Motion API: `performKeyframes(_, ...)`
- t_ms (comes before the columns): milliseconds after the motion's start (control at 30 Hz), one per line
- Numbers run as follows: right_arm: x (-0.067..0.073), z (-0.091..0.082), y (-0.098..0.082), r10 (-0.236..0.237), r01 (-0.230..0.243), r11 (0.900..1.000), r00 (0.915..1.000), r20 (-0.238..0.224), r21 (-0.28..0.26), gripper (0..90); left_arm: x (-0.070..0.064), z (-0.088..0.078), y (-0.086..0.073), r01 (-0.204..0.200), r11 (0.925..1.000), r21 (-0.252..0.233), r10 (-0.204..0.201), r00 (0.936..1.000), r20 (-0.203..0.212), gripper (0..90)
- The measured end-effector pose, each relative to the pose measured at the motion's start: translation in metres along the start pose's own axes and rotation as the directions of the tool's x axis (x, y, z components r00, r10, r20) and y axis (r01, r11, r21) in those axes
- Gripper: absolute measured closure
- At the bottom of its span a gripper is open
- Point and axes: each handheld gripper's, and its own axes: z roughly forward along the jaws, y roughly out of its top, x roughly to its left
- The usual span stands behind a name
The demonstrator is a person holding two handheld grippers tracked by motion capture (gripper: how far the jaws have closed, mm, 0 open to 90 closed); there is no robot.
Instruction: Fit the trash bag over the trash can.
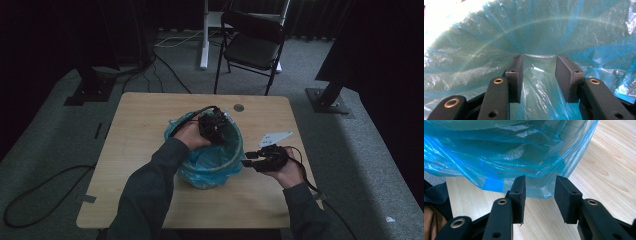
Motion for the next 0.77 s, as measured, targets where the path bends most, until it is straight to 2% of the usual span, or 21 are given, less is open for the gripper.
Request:
performKeyframes(100, 0.000, -0.001, 0.000, 0.002, -0.002, 1.000, 1.0000, 0.001, -0.005, 60.6, -0.001, -0.008, -0.001, 0.007, 0.9988, -0.048, -0.007, 1.0000, -0.002, 57.3)
performKeyframes(167, 0.000, -0.002, -0.001, 0.001, -0.001, 1.000, 1.0000, 0.001, -0.006, 60.5, -0.001, -0.019, -0.004, 0.014, 0.9943, -0.106, -0.014, 0.9999, 0.003, 55.9)
performKeyframes(233, -0.001, -0.004, -0.001, 0.002, -0.001, 1.000, 1.0000, 0.004, -0.012, 60.4, 0.001, -0.035, -0.009, 0.035, 0.9837, -0.176, -0.035, 0.9994, 0.002, 55.9)
performKeyframes(300, -0.002, -0.006, -0.002, 0.006, -0.005, 1.000, 0.9999, 0.010, -0.018, 60.3, 0.002, -0.051, -0.015, 0.047, 0.9712, -0.234, -0.054, 0.9983, -0.023, 55.8)
performKeyframes(400, -0.004, -0.009, -0.003, 0.010, -0.009, 1.000, 0.9998, 0.015, -0.030, 59.6, 0.002, -0.072, -0.029, 0.056, 0.9554, -0.290, -0.080, 0.9943, -0.070, 55.7)
performKeyframes(467, -0.004, -0.011, -0.003, 0.015, -0.014, 0.999, 0.9997, 0.019, -0.035, 59.1, 0.002, -0.082, -0.039, 0.053, 0.9492, -0.310, -0.092, 0.9896, -0.111, 54.7)
performKeyframes(500, -0.004, -0.012, -0.003, 0.015, -0.014, 0.999, 0.9996, 0.022, -0.038, 58.9, 0.001, -0.087, -0.045, 0.058, 0.9423, -0.330, -0.107, 0.9856, -0.131, 54.1)
performKeyframes(600, -0.005, -0.014, -0.003, 0.014, -0.013, 0.999, 0.9996, 0.025, -0.043, 57.9, 0.004, -0.100, -0.067, 0.089, 0.9174, -0.388, -0.161, 0.9743, -0.158, 54.1)
performKeyframes(667, -0.006, -0.017, -0.003, 0.020, -0.018, 0.998, 0.9992, 0.034, -0.052, 56.3, 0.007, -0.107, -0.081, 0.121, 0.8977, -0.423, -0.206, 0.9655, -0.160, 53.9)
performKeyframes(700, -0.007, -0.019, -0.004, 0.024, -0.022, 0.998, 0.9989, 0.039, -0.059, 55.5, 0.009, -0.110, -0.088, 0.134, 0.8900, -0.436, -0.227, 0.9594, -0.167, 53.6)
performKeyframes(767, -0.008, -0.022, -0.004, 0.028, -0.024, 0.997, 0.9984, 0.048, -0.074, 54.1, 0.013, -0.114, -0.102, 0.159, 0.8797, -0.448, -0.262, 0.9487, -0.177, 52.6)
